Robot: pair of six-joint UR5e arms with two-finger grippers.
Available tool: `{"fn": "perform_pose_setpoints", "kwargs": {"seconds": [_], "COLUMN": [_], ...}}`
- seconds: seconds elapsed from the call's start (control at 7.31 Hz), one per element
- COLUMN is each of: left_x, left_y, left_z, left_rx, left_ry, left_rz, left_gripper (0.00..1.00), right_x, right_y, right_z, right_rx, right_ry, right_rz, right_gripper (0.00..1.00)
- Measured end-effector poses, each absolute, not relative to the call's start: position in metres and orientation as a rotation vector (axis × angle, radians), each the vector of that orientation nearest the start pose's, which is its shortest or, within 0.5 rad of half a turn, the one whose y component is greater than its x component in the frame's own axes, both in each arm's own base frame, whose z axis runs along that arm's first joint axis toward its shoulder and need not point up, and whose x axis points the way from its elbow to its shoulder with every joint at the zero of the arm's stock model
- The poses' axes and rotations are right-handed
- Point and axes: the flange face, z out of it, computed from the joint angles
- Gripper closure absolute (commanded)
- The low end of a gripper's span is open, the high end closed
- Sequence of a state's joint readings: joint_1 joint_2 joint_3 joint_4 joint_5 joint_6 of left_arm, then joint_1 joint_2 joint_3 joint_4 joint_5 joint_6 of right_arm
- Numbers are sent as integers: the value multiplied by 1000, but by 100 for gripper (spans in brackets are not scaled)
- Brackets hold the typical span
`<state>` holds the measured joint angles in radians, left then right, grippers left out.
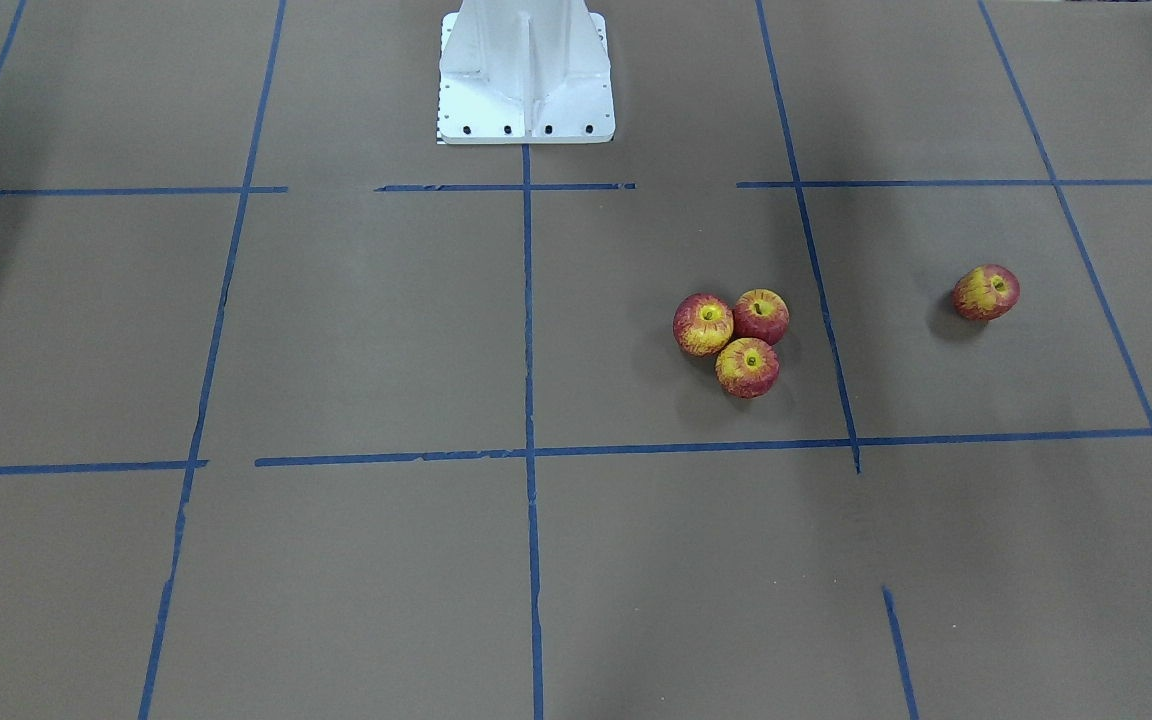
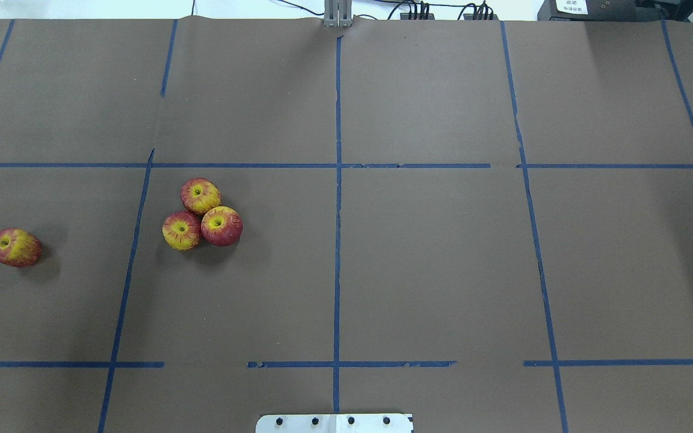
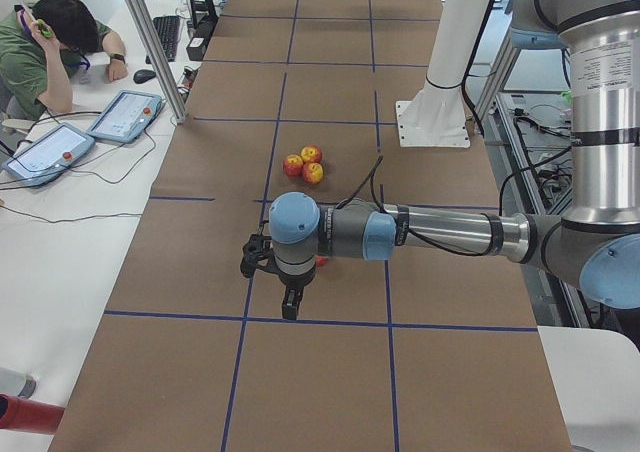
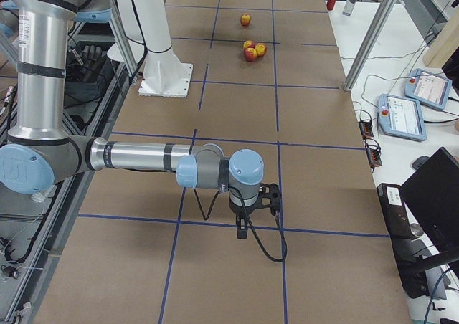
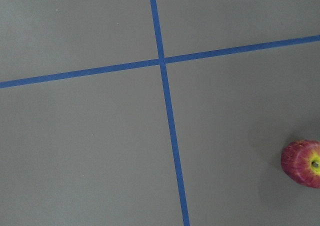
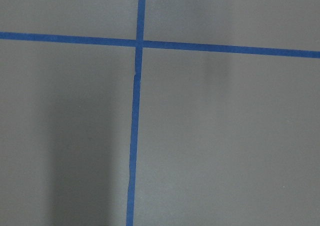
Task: Stack apples
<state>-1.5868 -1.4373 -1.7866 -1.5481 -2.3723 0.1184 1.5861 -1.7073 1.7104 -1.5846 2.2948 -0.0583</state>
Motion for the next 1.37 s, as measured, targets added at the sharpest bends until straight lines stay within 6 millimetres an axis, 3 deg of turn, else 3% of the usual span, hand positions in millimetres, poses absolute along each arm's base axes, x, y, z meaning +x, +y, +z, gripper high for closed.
{"fn": "perform_pose_setpoints", "kwargs": {"seconds": [0.55,0.96,1.37], "left_x": [-69,-59,26], "left_y": [-436,-451,-464], "left_z": [624,597,568], "left_rx": [95,170,197], "left_ry": [792,795,833], "left_rz": [114,121,14], "left_gripper": [0,0,0], "right_x": [74,74,74], "right_y": [-432,-432,-432], "right_z": [658,658,658], "right_rx": [16,16,16], "right_ry": [-724,-724,-724], "right_rz": [-37,-37,-37], "right_gripper": [0,0,0]}}
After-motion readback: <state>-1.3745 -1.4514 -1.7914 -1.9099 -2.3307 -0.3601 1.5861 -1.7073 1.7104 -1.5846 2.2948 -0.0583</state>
